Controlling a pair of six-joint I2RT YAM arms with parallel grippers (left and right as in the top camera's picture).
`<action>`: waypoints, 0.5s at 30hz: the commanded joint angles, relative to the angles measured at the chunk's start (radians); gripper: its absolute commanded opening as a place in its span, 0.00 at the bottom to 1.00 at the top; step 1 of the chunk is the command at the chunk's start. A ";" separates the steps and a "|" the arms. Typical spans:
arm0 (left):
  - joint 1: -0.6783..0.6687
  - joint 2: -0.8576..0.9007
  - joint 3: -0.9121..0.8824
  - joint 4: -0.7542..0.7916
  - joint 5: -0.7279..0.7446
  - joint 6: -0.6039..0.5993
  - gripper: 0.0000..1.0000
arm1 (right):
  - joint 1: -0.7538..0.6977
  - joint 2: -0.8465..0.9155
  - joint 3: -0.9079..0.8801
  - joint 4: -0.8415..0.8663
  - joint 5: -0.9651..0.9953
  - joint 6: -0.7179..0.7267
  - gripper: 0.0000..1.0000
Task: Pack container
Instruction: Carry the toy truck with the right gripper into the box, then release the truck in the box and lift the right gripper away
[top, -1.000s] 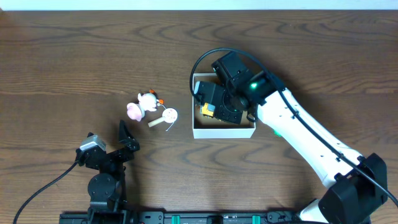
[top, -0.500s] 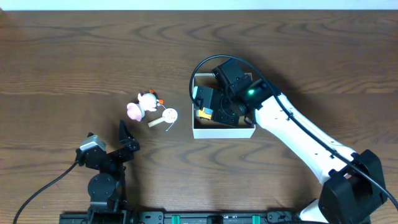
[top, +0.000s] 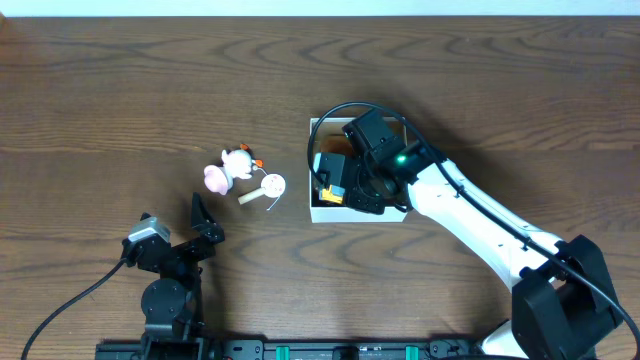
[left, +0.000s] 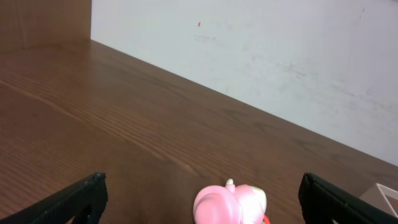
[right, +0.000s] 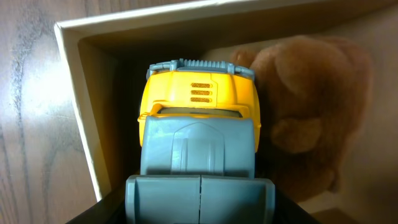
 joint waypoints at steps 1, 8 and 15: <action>0.005 -0.006 -0.029 -0.018 -0.004 0.021 0.98 | 0.008 -0.006 -0.004 0.021 -0.019 -0.014 0.25; 0.005 -0.006 -0.029 -0.018 -0.004 0.020 0.98 | 0.008 -0.006 -0.004 0.032 -0.019 -0.014 0.46; 0.005 -0.006 -0.029 -0.018 -0.004 0.020 0.98 | 0.008 -0.006 -0.005 0.029 -0.029 -0.014 0.54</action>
